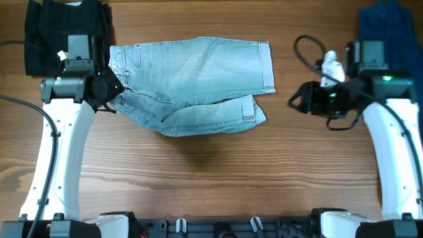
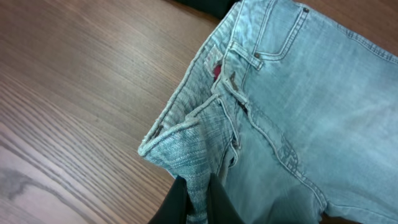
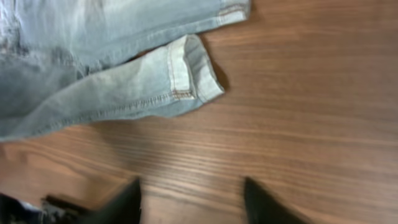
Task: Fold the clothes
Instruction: 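Pull the shorts flat between both grippers, stretching them left to right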
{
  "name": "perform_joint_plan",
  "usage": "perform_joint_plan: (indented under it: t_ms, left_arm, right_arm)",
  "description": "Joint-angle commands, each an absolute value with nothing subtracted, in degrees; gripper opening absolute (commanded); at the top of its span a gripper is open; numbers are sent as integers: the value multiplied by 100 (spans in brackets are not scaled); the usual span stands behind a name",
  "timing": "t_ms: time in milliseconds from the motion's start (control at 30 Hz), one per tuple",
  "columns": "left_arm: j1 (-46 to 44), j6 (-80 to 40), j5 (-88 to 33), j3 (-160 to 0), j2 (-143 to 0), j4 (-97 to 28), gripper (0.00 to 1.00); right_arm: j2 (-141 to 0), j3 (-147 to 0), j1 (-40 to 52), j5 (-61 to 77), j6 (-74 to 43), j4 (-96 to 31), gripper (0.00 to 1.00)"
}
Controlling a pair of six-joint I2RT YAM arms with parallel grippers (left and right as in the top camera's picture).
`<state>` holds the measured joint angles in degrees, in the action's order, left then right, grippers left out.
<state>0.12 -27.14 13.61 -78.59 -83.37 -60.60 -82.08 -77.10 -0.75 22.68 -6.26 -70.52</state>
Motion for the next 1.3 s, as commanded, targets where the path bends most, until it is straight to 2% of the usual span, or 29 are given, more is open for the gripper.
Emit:
perform_joint_plan:
  t_ms: [0, 167, 300, 767, 867, 1267]
  left_arm:
    - [60, -2749, 1310, -7865, -8449, -5972, 4]
    - [145, -2751, 1310, -7865, -8595, -5837, 4]
    - [145, -2751, 1308, -7865, -8672, -5833, 4]
    - [145, -2749, 1306, -7865, -8702, -5924, 4]
    - [145, -2749, 1308, -7865, -8702, -5920, 4]
    - [145, -2746, 1308, -7865, -8702, -5916, 4]
  right_arm:
    - [-8416, -6914, 285, 2270, -838, -6394, 57]
    - [-8547, -5835, 996, 2082, -1028, -4571, 57]
    - [-8761, -5468, 1404, 1662, -1227, -3841, 56]
    - [-10047, -5424, 1651, 1476, -1212, -2346, 51]
    - [-10106, -5424, 1656, 1481, -1221, -2300, 44]
    - [-10106, -5426, 1828, 1627, -1212, -1990, 39]
